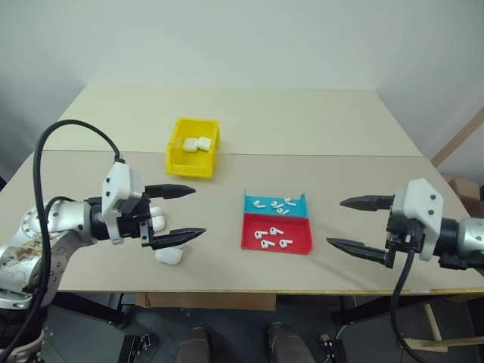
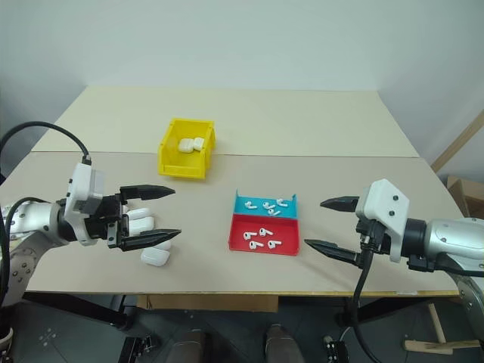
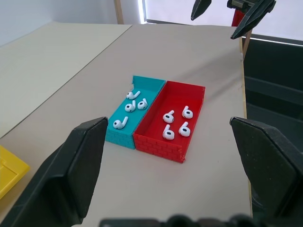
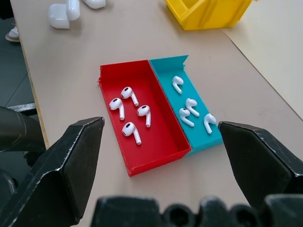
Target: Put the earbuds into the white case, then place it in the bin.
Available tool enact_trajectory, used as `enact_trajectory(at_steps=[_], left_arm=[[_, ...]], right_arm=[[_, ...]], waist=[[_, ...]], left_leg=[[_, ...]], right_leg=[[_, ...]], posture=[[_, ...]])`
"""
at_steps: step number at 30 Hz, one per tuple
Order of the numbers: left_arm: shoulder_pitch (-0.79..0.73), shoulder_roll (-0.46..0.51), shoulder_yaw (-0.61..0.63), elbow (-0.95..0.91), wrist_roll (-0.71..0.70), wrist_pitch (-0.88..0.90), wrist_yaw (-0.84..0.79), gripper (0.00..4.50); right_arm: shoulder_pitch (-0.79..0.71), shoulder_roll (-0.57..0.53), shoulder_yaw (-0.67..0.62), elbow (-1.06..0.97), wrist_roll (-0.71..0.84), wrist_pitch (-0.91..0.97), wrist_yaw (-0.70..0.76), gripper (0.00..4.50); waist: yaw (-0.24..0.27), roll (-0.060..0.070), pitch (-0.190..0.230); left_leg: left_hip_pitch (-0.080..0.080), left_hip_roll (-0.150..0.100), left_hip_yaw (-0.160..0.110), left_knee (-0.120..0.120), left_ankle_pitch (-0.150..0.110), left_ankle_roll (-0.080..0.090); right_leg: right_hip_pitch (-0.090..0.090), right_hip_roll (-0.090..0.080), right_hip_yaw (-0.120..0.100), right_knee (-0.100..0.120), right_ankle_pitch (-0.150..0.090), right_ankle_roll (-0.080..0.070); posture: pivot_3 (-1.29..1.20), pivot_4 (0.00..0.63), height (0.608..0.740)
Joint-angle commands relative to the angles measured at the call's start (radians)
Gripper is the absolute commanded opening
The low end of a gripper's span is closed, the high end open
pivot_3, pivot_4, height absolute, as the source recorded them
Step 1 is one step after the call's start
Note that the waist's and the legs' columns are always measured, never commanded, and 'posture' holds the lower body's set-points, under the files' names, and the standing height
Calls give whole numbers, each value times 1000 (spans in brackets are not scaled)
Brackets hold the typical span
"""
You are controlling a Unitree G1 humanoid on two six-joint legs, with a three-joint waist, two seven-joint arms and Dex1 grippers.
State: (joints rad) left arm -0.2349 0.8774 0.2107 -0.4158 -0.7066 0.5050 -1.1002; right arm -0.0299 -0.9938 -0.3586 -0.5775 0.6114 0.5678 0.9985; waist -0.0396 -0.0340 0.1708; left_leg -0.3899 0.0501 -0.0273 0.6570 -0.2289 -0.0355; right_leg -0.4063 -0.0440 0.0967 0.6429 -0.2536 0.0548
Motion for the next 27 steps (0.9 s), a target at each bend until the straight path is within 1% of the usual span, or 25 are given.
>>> enact_trajectory(at_steps=[1, 3, 7, 10, 16, 19, 21, 23, 27], left_arm=[[-23, 9, 14, -5, -23, 10, -4, 4500], [-30, 13, 18, -10, -30, 35, 18, 4500], [-20, 37, 31, -13, -31, 44, -12, 4500], [-18, 45, 35, -15, -18, 45, 4, 4500], [-11, 62, 48, -41, 25, 91, 116, 4500], [-8, 81, 59, -68, 44, 137, 187, 4500], [-20, 110, 62, -60, 51, 170, 204, 4500], [-45, 148, 55, -41, 56, 219, 220, 4500], [-207, 270, -42, 44, 48, 466, 251, 4500]], right_arm=[[2, 0, -25, -28, 7, -18, -3, 4473], [3, 1, -27, -28, 9, -15, -6, 4473], [4, 6, -23, -27, 7, -20, -9, 4473], [4, 7, -16, -18, 4, -27, 0, 4473], [-52, -8, -1, 6, -4, -9, -16, 4473], [-50, -1, 1, -6, -26, -14, -43, 4473], [-32, 9, 7, -21, -80, -48, -77, 4473], [-26, 14, 3, -28, -91, -37, -104, 4473], [-7, 37, -11, -58, -87, -16, -144, 4473]], waist=[[0, 0, 0], [0, 0, 0], [0, 0, 0], [0, 0, 0], [-2, 0, 0], [-2, 0, 0], [-2, 0, 0], [-1, 0, 0], [2, -2, 1]], left_leg=[[0, 0, 0, 0, 0, 0], [0, 0, 0, 0, 0, 0], [0, 0, 0, 0, 0, 0], [0, 0, 0, 0, 0, 0], [0, 0, 0, 0, 0, 0], [0, 0, 0, 0, 0, 0], [0, 0, 0, 0, 0, 0], [0, 0, 0, 0, 0, 0], [0, 0, -1, 0, 0, 0]], right_leg=[[0, 0, 0, 0, 0, 0], [0, 0, 0, 0, 0, 0], [0, 0, 0, 0, 0, 0], [0, 0, 0, 0, 0, 0], [0, 0, 0, 0, 0, 0], [0, 0, 0, 0, 0, 0], [0, 0, 0, 0, 0, 0], [0, 0, 0, 0, 0, 0], [0, 0, -1, 1, 0, 0]], posture=[[0, 150, 740], [0, 150, 740], [0, 150, 740], [0, 150, 740], [0, 150, 740], [0, 150, 740], [0, 150, 740], [0, 150, 740], [0, 150, 740]])
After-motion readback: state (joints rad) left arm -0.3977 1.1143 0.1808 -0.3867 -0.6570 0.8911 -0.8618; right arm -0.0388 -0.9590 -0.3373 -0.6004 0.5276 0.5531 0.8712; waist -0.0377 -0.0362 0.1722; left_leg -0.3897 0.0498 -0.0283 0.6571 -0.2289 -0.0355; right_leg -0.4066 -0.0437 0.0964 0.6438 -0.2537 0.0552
